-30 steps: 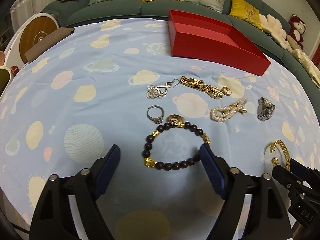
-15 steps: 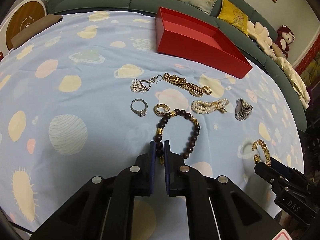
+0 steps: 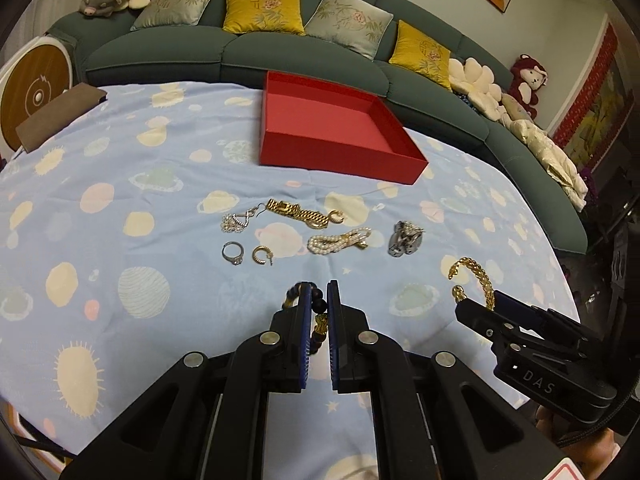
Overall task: Organize jewelry
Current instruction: 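Grasp the gold cuff bangle with the right gripper while the left gripper lifts the bead bracelet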
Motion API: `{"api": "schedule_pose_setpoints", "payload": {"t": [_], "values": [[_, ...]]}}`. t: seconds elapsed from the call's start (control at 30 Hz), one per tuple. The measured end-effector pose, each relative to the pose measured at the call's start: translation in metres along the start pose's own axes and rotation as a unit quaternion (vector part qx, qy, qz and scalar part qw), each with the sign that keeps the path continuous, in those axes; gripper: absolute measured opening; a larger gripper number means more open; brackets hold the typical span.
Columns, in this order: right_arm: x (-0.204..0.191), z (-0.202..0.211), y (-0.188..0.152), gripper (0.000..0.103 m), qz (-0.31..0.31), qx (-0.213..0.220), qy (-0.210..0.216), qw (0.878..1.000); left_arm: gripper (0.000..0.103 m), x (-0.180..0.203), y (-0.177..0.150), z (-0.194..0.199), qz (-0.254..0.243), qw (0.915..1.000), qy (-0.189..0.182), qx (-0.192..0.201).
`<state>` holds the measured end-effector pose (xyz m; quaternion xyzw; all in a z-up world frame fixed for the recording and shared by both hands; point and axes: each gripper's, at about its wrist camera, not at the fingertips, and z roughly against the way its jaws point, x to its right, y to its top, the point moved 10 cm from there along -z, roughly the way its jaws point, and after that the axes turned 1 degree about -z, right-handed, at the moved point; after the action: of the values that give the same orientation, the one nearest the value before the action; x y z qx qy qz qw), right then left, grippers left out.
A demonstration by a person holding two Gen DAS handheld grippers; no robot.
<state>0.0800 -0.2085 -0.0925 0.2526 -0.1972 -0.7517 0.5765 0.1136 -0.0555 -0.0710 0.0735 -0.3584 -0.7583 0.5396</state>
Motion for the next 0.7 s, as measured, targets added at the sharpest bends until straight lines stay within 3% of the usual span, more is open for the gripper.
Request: {"api": "schedule_pose_setpoints", "payload": {"t": [0.2, 0.4, 0.53, 0.7], "values": [[-0.009, 0.034, 0.019, 0.05, 0.001, 0.031, 0.022, 0.999, 0.005, 0.028, 0.028, 0.035, -0.032, 0.9989, -0.009, 0.034], [-0.014, 0.059, 0.066, 0.05, 0.007, 0.068, 0.049, 0.996, 0.005, 0.052, 0.082, 0.05, -0.054, 0.9956, -0.029, 0.07], [-0.009, 0.055, 0.111, 0.05, 0.007, 0.086, 0.059, 0.995, 0.005, 0.059, 0.125, 0.037, -0.063, 0.9938, -0.025, 0.088], [0.001, 0.02, 0.164, 0.05, 0.021, 0.089, 0.042, 0.995, 0.005, 0.055, 0.177, 0.002, -0.067, 0.9932, -0.016, 0.093]]}}
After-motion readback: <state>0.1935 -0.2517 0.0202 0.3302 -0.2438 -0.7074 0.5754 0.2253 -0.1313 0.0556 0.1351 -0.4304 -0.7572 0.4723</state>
